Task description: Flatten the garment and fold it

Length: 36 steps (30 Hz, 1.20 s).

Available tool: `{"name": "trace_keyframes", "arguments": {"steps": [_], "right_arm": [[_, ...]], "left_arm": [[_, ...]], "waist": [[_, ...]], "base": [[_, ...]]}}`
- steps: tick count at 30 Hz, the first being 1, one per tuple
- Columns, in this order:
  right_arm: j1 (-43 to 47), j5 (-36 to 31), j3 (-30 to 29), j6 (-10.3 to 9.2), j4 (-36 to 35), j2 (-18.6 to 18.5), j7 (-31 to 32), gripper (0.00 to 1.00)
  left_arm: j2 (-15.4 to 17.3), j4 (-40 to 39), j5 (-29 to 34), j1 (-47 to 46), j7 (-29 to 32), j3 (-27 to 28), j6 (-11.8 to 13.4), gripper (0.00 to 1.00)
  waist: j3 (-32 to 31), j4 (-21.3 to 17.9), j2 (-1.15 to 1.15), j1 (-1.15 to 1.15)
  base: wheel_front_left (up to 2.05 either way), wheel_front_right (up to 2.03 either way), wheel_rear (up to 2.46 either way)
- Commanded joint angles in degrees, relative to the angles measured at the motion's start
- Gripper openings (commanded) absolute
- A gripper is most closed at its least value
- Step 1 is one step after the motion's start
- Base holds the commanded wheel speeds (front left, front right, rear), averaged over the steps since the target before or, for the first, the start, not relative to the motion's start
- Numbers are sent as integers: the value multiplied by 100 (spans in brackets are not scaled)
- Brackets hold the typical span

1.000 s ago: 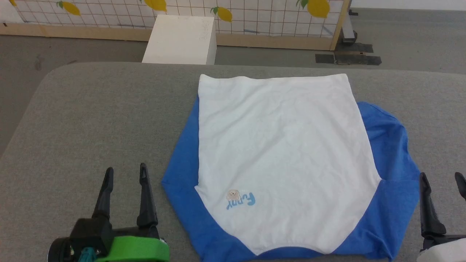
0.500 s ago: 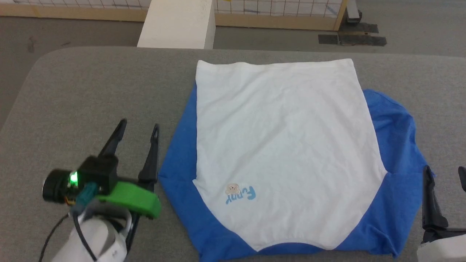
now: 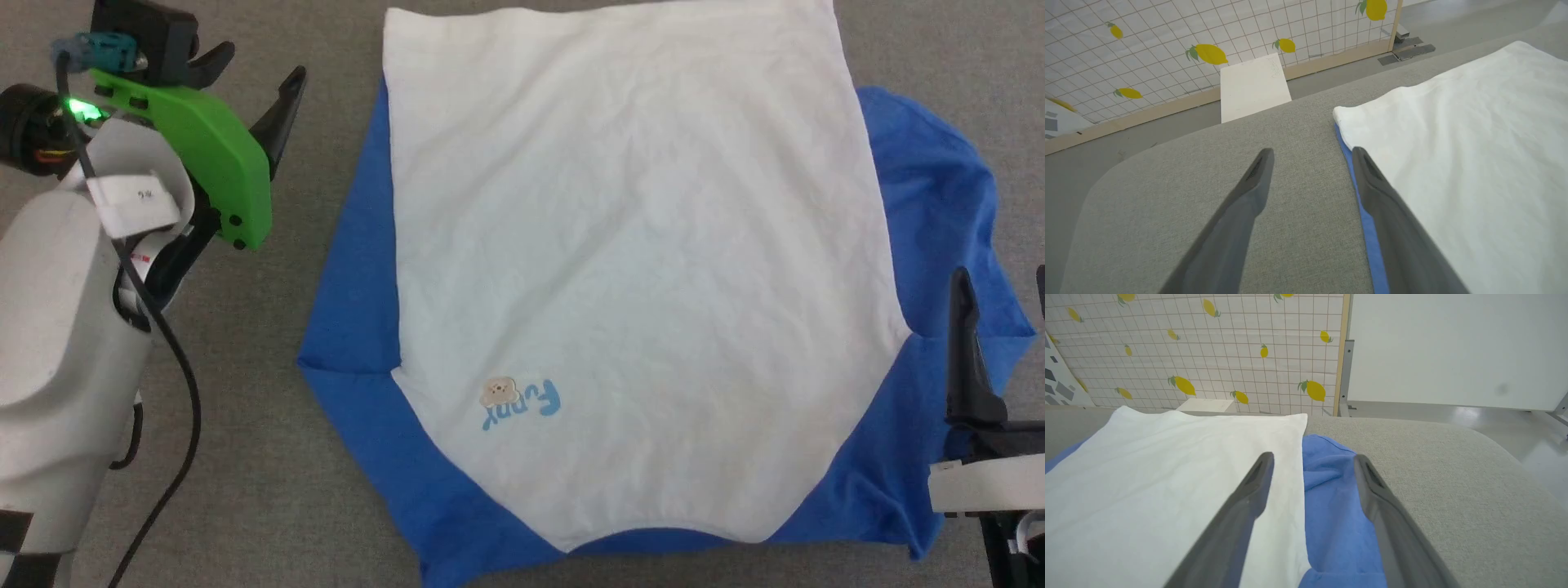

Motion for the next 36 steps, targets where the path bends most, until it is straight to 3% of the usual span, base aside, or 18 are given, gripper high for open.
{"name": "trace_keyframes", "arguments": {"steps": [1,7,21,22,23,24,36], "right_arm": [[-139,-29,18,-9,14,8,-47,100],[-332,-17,29,-9,127,8,-111,100],[-515,-58,-9,-9,211,8,-92,100],[-530,-62,-3,-9,209,8,-83,100],[-549,-68,4,-9,205,8,-75,100],[-569,-74,10,-9,203,8,-68,100],[-639,-81,-27,-9,291,8,-71,100]], "left_arm": [[2,85,-102,-150,146,-45,-55,100],[10,281,-214,-409,581,-222,-164,100],[-179,522,-303,-528,698,-500,-236,100],[-184,561,-311,-532,727,-525,-241,85],[-185,609,-309,-541,746,-547,-244,5],[-176,653,-305,-549,757,-571,-251,0],[-139,940,-519,-644,214,-144,-22,0]], "waist": [[693,-292,0,-1],[970,-416,0,-1],[1262,-428,0,-1],[1277,-429,0,-1],[1294,-431,0,-1],[1307,-435,0,-1],[1185,-395,0,-1]], "base": [[0,0,0],[0,0,0],[0,0,0],[0,0,0],[0,0,0],[0,0,0],[0,0,0]]}}
